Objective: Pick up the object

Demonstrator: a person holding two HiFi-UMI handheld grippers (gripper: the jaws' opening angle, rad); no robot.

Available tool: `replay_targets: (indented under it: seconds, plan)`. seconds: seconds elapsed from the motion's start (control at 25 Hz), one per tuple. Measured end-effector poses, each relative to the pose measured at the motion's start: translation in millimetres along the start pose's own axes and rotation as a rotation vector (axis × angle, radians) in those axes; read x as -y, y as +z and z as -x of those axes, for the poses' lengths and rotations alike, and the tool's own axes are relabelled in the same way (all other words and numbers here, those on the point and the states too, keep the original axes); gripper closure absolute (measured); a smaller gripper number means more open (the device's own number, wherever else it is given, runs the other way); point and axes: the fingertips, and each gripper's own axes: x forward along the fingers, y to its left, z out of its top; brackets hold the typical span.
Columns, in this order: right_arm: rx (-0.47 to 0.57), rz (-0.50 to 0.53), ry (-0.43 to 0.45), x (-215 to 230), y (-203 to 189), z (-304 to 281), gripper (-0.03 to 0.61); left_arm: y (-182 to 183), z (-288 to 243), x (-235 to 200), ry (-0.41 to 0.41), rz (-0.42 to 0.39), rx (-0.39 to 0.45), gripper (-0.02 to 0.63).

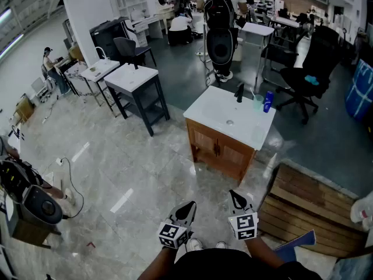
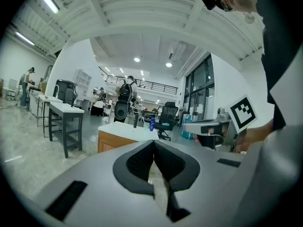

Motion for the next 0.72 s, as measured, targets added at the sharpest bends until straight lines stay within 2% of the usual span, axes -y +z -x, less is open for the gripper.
replay_targets:
  seconds: [0.4,0.72]
  plan:
    - [0.015,-0.010,0.007,1.7,1.8,-11.0,0.560,-2.6,-5.5,-4.1,-0.013,-0.007,-0.015,0.593]
    - [0.044,-0.053,0.013,-7.0,11.2,-29.0,0.560,-1.1,-4.9,-26.2,-0.011,-0.007,-0.009,0.594]
